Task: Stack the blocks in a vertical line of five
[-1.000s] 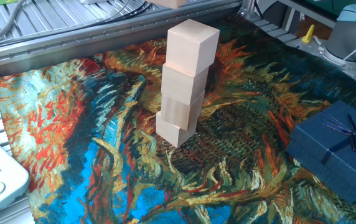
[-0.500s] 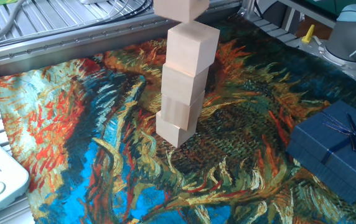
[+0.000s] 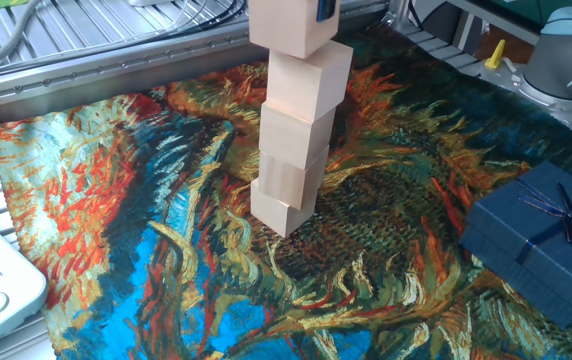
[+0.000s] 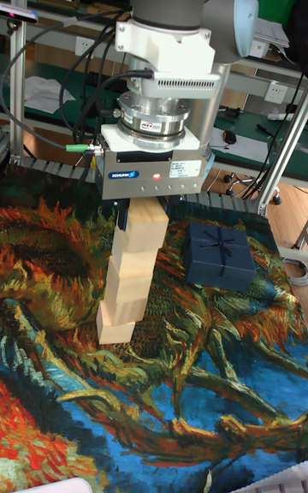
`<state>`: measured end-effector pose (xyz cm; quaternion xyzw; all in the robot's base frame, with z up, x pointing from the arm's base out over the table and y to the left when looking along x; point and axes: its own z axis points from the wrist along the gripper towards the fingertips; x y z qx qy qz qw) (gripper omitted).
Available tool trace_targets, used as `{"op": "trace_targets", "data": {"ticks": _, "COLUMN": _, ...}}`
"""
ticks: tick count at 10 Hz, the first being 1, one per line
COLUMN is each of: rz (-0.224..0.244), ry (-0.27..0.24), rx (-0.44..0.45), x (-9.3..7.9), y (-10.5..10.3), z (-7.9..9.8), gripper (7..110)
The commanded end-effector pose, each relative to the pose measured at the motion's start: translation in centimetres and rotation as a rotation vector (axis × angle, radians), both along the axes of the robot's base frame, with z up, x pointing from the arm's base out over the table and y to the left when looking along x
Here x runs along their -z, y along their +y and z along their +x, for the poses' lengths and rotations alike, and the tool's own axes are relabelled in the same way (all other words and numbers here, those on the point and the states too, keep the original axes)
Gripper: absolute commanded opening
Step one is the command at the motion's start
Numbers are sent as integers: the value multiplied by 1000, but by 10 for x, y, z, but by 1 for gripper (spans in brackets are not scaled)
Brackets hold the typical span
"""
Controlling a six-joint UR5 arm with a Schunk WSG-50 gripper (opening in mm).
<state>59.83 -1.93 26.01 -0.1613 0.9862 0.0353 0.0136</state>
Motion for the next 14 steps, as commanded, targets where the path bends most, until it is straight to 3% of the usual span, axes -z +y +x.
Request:
{"op": "trace_targets", "data": {"ticks": 1, "rz": 25, "ry": 6, "rx": 11, "x": -1, "y": 7, "z": -5, "gripper": 22}}
{"op": "trace_targets", "data": {"ticks": 2, "rz": -1, "ry": 7, "rx": 8, "x": 1, "y": 1, "z": -6, "gripper": 22}}
{"op": "trace_targets", "data": {"ticks": 7, "rz": 11, "ry": 23, "rx": 22, "x": 0, "y": 3, "z": -15, "gripper": 22}}
{"op": "trace_targets", "data": {"ticks": 8, "rz": -5, "ry": 25, "rx": 22, "x": 1, "y": -2, "z": -16, "gripper": 22}}
{"op": "trace_targets", "data": {"ticks": 14, "rz": 19, "ry": 29, "rx": 40, "x": 6, "y": 3, "z": -19, "gripper": 22}}
